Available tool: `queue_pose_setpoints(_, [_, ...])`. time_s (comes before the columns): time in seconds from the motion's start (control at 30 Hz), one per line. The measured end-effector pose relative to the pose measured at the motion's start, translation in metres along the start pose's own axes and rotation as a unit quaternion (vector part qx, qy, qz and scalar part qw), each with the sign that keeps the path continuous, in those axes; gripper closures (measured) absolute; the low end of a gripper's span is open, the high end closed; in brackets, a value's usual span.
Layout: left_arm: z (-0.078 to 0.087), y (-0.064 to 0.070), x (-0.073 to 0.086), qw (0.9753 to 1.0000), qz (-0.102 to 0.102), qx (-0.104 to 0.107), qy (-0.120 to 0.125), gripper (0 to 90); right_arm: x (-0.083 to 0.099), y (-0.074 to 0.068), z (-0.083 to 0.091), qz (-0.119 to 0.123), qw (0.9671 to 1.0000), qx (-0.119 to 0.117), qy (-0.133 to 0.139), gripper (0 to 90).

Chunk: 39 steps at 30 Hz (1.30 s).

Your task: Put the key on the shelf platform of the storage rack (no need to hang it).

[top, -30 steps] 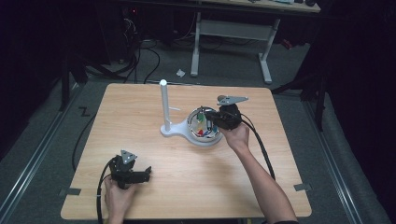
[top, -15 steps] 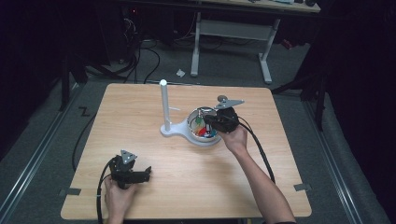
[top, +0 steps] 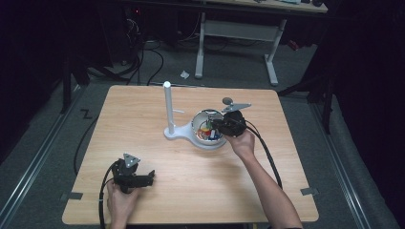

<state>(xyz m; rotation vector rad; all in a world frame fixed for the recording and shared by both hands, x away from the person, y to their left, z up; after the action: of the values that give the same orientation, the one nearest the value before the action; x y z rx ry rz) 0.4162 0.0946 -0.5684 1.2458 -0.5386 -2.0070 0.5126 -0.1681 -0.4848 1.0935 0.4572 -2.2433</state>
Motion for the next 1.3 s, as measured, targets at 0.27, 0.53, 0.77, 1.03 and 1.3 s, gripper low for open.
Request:
queue_pose_setpoints(0.27, [0.0,0.0,0.0,1.0,-0.003,0.002,0.0,2.5,0.001,0.004,0.002,-0.01,0.9999,0.0,0.002,62.0])
queue_pose_setpoints(0.53, [0.0,0.0,0.0,1.0,-0.003,0.002,0.0,2.5,-0.004,0.003,0.011,-0.013,0.9998,-0.006,0.015,55.4])
queue_pose_setpoints(0.77, [0.0,0.0,0.0,1.0,-0.001,0.0,0.0,2.5,-0.007,0.005,0.019,-0.033,0.9988,-0.011,0.033,54.2])
queue_pose_setpoints(1.03, [0.0,0.0,0.0,1.0,-0.001,0.0,0.0,2.5,-0.01,0.008,0.028,-0.042,0.9981,-0.007,0.044,54.5])
queue_pose_setpoints(1.3, [0.0,0.0,0.0,1.0,-0.001,0.0,0.0,2.5,-0.01,0.013,0.046,-0.043,0.9971,0.004,0.063,53.5])
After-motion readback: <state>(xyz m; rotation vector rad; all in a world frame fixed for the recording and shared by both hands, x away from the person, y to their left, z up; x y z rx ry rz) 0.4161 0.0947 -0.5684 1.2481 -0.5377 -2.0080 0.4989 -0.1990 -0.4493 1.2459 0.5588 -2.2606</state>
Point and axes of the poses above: each handheld gripper's, and its own axes: z roughly backward along the jaws, x roughly out of its underside, y roughly to its right, the point moved 6 cm from there along -z, roughly forward along the jaws, and after that the axes turned 3 degrees about y, right-handed, at the moved point
